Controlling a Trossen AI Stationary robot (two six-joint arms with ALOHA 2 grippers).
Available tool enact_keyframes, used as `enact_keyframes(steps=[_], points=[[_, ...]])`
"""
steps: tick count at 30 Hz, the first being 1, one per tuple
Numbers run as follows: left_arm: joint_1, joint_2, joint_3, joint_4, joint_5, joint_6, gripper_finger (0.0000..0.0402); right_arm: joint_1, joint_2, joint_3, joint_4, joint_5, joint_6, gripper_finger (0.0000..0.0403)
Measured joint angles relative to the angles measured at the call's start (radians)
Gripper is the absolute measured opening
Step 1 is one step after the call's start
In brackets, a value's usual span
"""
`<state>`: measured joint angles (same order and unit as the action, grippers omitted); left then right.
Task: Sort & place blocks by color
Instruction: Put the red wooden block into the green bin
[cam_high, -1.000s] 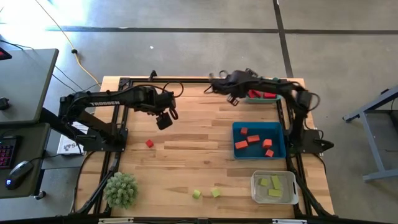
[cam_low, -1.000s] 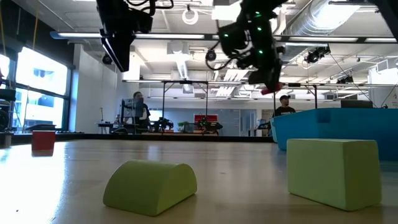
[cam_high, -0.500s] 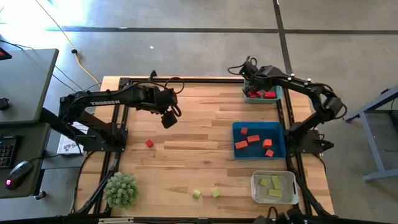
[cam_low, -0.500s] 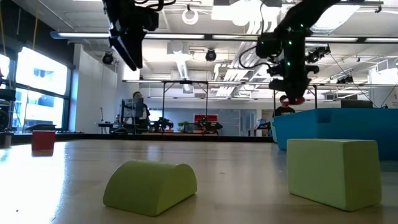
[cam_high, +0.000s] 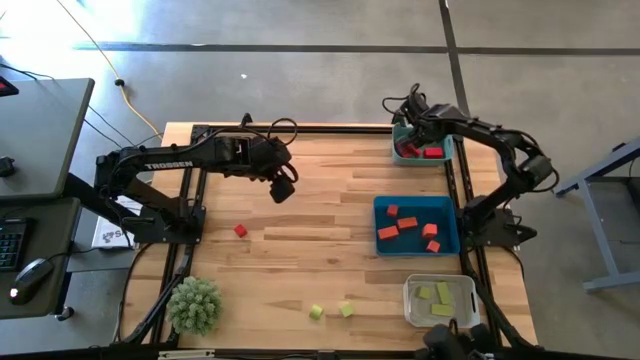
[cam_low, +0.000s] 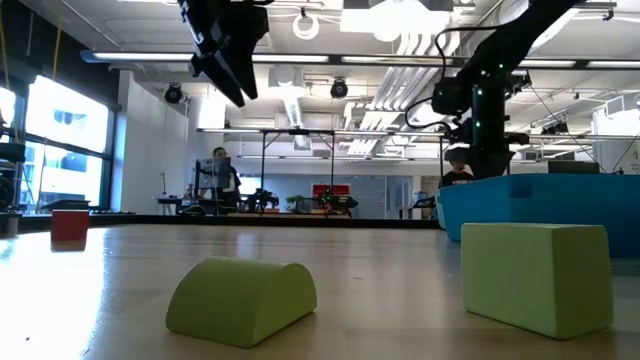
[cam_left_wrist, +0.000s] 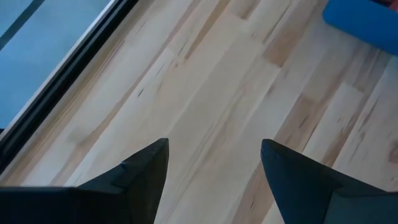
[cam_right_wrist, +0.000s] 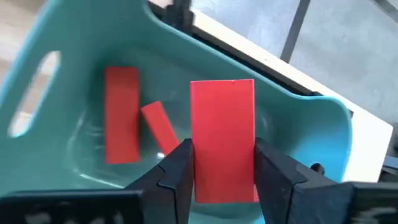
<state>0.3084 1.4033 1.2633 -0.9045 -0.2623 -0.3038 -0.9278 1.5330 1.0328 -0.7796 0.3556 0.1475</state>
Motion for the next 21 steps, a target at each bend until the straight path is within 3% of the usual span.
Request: enact_keyframes(steps=[6, 21], points=[[0.000, 0.000, 0.000, 0.028, 0.000, 0.000, 0.0243, -0.050, 0.000, -0.001, 0.010, -0.033, -0.063, 0.0137], [-0.001, 0.000, 0.000, 0.045, 0.000, -0.008, 0.0243, -0.061, 0.000, -0.001, 0.053, -0.128, -0.165, 0.0142]])
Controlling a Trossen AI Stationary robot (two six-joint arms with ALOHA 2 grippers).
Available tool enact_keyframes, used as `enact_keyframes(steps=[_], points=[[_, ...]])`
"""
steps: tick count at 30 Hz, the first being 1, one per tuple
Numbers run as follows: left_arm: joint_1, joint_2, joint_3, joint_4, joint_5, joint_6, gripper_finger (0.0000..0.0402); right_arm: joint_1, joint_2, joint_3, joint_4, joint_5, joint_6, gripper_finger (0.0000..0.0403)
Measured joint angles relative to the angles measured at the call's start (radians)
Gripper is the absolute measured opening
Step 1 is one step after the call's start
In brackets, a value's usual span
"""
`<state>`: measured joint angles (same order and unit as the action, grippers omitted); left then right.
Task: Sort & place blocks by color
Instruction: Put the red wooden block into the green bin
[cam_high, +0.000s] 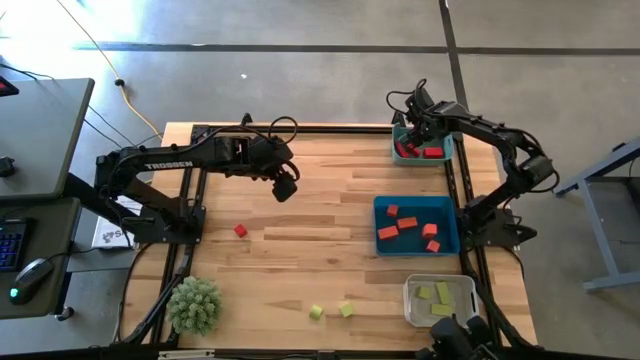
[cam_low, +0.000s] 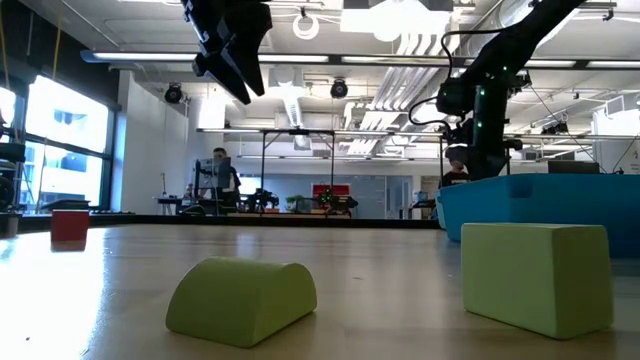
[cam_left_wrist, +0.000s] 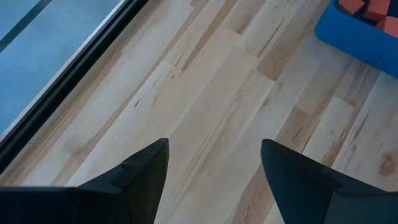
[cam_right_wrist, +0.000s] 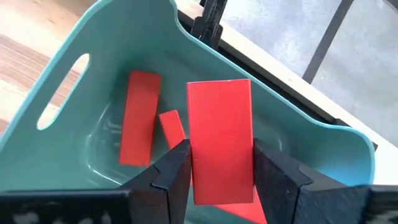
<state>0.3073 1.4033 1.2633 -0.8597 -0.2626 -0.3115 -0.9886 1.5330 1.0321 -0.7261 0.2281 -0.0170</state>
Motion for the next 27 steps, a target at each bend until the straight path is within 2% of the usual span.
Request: enact_keyframes(steps=[14, 18, 21, 27], points=[[0.000, 0.000, 0.000, 0.000, 0.000, -0.029, 0.0243, 0.000, 0.000, 0.000, 0.003, 0.002, -0.060, 0.0142], [0.000, 0.000, 0.000, 0.000, -0.001, -0.030, 0.0243, 0.000, 0.000, 0.000, 0.003, -0.025, -0.073, 0.0145], [0.000, 0.000, 0.000, -0.001, -0.001, -0.044, 0.0243, 0.000, 0.000, 0.000, 0.003, -0.047, -0.085, 0.0156], [0.000, 0.000, 0.000, -0.001, -0.001, -0.045, 0.0243, 0.000, 0.000, 0.000, 0.003, -0.020, -0.093, 0.0193]])
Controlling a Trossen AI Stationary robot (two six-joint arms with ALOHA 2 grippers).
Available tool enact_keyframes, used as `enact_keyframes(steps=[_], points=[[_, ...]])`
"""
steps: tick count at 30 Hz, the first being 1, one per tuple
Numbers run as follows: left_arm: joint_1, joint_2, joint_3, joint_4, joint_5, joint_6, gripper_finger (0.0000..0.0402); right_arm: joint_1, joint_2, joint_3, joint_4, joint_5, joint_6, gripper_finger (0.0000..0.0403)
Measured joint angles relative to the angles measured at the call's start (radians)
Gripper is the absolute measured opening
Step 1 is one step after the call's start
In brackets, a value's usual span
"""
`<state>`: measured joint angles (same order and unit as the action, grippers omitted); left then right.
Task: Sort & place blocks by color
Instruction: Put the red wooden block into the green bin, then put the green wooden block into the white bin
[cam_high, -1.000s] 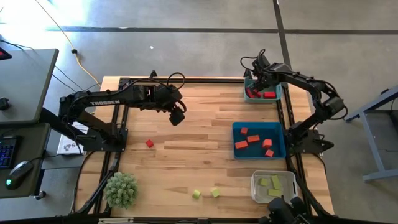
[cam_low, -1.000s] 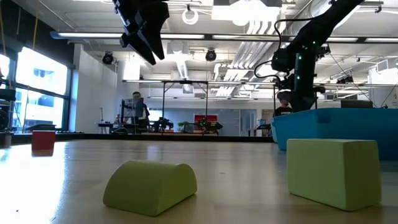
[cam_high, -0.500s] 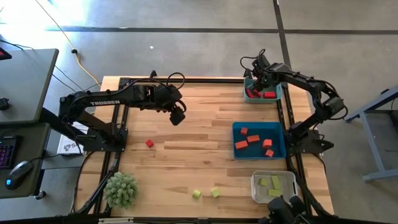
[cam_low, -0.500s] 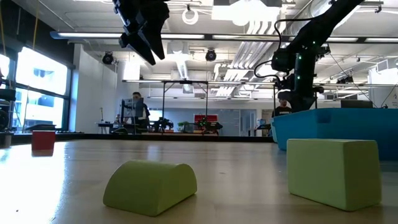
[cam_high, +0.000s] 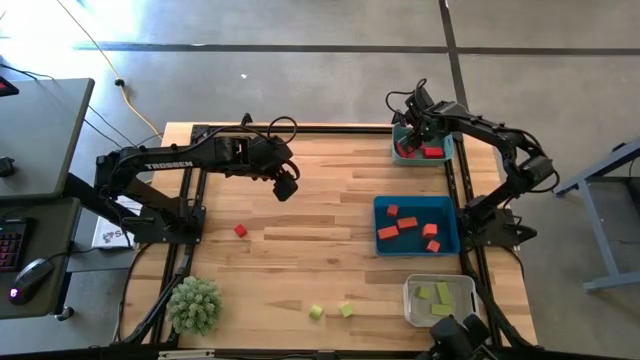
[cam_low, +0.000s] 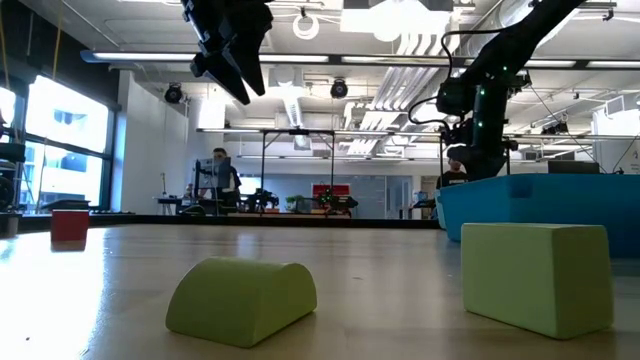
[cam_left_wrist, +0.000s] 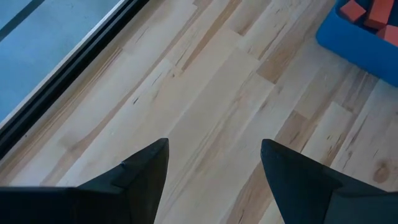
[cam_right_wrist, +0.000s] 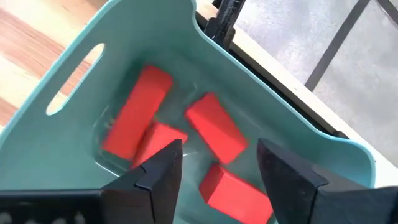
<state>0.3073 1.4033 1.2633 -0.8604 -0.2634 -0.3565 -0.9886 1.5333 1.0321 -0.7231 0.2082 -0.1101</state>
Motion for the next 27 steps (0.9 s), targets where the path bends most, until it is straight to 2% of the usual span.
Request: enact_keyframes(steps=[4, 10, 17, 27], points=[[0.000, 0.000, 0.000, 0.000, 0.018, 0.000, 0.0243, 0.000, -0.004, 0.001, -0.005, -0.008, 0.000, 0.0199], [-0.025, 0.000, 0.000, 0.000, 0.073, -0.054, 0.0243, 0.001, -0.006, 0.070, -0.118, -0.043, 0.015, 0.0200], [-0.120, 0.000, 0.000, 0.000, 0.073, -0.079, 0.0243, 0.010, -0.008, 0.186, -0.223, -0.154, 0.098, 0.0200], [-0.267, 0.000, 0.000, 0.049, 0.046, -0.069, 0.0243, 0.130, -0.010, 0.357, -0.358, -0.164, 0.218, 0.0200]])
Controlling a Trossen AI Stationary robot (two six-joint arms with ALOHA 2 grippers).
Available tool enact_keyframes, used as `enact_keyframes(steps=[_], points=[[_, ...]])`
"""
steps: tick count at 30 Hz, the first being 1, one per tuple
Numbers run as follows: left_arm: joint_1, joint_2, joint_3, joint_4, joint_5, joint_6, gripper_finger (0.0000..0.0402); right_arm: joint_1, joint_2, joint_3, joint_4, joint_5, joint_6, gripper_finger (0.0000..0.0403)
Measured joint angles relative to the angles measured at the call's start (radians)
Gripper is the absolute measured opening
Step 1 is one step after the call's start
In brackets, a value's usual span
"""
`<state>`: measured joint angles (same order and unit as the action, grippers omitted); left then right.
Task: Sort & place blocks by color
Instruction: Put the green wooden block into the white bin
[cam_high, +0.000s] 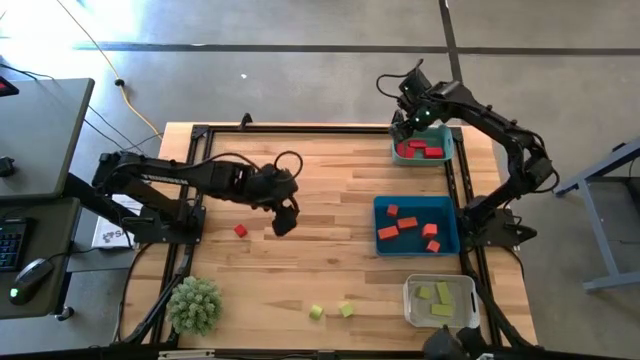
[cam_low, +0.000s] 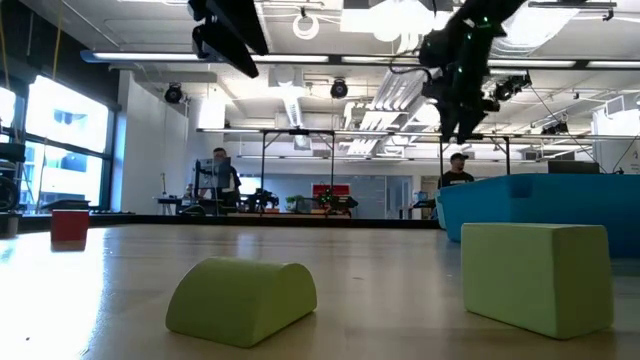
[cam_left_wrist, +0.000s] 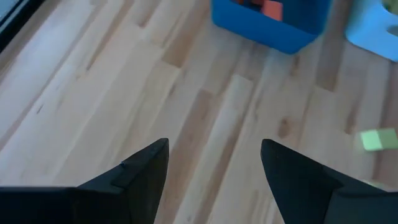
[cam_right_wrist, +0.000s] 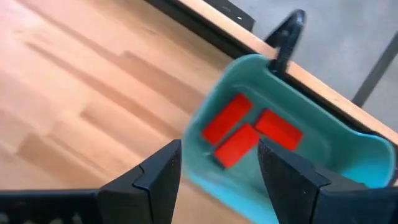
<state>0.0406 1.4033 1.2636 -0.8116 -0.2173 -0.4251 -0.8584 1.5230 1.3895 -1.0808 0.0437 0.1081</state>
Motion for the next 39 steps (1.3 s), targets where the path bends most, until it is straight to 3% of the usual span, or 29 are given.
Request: enact_keyframes(steps=[10, 18, 31, 39], points=[[-0.146, 0.010, 0.000, 0.025, -0.003, 0.020, 0.0243, 0.193, -0.001, 0.105, -0.058, 0.007, 0.129, 0.0200], [-0.258, 0.053, 0.002, 0.167, -0.003, 0.071, 0.0243, 0.312, -0.001, 0.121, -0.065, 0.007, 0.263, 0.0200], [-0.415, 0.254, -0.001, 0.297, -0.052, 0.152, 0.0243, 0.479, -0.001, 0.121, -0.061, 0.018, 0.465, 0.0200], [-0.496, 0.383, -0.001, 0.419, -0.062, 0.201, 0.0243, 0.549, -0.001, 0.121, -0.063, 0.084, 0.521, 0.0200]])
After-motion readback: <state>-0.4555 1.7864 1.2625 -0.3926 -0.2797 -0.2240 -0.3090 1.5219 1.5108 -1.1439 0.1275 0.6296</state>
